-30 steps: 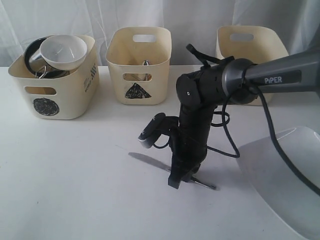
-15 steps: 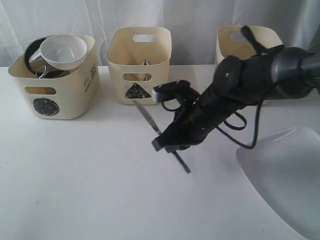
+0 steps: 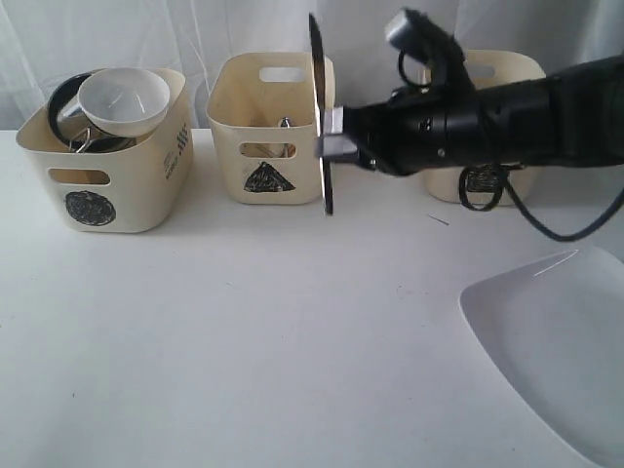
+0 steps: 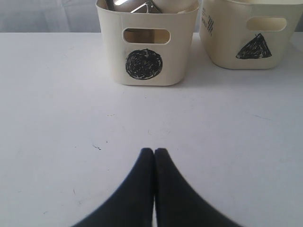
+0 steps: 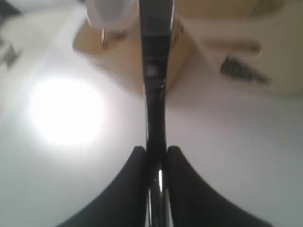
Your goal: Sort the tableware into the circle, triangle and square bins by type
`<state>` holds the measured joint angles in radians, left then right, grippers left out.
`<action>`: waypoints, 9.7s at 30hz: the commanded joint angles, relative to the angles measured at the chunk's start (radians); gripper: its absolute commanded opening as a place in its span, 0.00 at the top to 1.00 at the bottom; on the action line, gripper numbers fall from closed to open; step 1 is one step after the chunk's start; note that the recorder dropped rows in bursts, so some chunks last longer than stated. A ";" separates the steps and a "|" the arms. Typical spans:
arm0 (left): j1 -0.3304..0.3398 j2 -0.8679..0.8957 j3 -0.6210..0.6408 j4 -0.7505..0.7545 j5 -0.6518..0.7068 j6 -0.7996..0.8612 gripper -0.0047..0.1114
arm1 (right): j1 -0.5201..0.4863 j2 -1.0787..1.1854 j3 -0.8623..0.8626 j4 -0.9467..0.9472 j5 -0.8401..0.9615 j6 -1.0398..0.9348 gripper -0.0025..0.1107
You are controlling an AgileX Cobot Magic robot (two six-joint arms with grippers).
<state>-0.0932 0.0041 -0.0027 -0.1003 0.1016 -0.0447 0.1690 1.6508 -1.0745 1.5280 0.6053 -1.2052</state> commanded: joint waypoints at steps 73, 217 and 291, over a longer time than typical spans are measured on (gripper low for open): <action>0.001 -0.004 0.003 0.000 -0.004 -0.004 0.96 | 0.408 0.118 0.227 -2.313 0.164 1.814 0.46; 0.001 -0.004 0.003 0.000 -0.004 -0.004 0.96 | -0.029 0.323 -0.533 -2.422 -0.562 1.631 0.96; 0.001 -0.004 0.003 0.000 -0.004 -0.003 0.96 | -0.055 -1.172 0.965 -1.884 -0.689 1.919 0.98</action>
<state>-0.0932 0.0041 -0.0027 -0.0965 0.1016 -0.0447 0.1220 0.5264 -0.1231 -0.3713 -0.0867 0.7100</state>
